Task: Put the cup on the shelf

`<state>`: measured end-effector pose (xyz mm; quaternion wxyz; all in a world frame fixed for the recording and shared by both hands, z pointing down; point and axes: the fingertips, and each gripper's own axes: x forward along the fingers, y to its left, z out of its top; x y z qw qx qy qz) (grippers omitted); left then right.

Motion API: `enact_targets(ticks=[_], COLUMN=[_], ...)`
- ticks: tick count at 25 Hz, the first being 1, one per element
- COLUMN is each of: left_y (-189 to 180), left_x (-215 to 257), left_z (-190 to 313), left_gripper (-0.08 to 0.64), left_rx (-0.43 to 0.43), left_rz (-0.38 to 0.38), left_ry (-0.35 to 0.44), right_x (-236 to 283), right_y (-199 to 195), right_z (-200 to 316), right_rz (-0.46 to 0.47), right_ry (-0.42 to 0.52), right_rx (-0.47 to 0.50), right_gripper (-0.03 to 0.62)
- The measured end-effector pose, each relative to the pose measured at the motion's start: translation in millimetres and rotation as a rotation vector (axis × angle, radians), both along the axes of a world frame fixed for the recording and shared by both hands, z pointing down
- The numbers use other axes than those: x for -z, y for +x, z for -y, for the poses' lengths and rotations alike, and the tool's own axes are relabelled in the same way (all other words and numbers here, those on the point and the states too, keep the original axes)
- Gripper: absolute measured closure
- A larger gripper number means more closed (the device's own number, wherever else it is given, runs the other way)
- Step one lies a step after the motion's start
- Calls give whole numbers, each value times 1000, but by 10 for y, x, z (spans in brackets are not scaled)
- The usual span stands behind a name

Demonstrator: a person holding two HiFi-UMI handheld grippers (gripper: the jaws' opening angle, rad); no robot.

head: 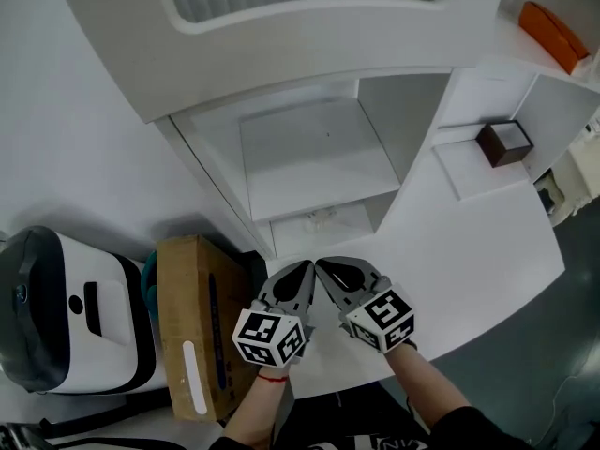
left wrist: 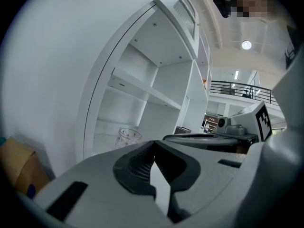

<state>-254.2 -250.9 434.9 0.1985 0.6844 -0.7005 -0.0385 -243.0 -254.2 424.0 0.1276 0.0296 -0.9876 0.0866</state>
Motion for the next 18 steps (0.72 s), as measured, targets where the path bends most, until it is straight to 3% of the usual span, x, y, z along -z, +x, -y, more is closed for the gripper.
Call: enact_targets(ticks=[18], left_y=[317], left_x=[681], left_z=[-297], left_gripper=[552], left_rx=[-45], left_rz=[64], left_ry=[60], right_x=[728], right_y=[353], right_z=[-352], right_rz=[60], right_ry=[46], right_rx=[-10], right_gripper=[589])
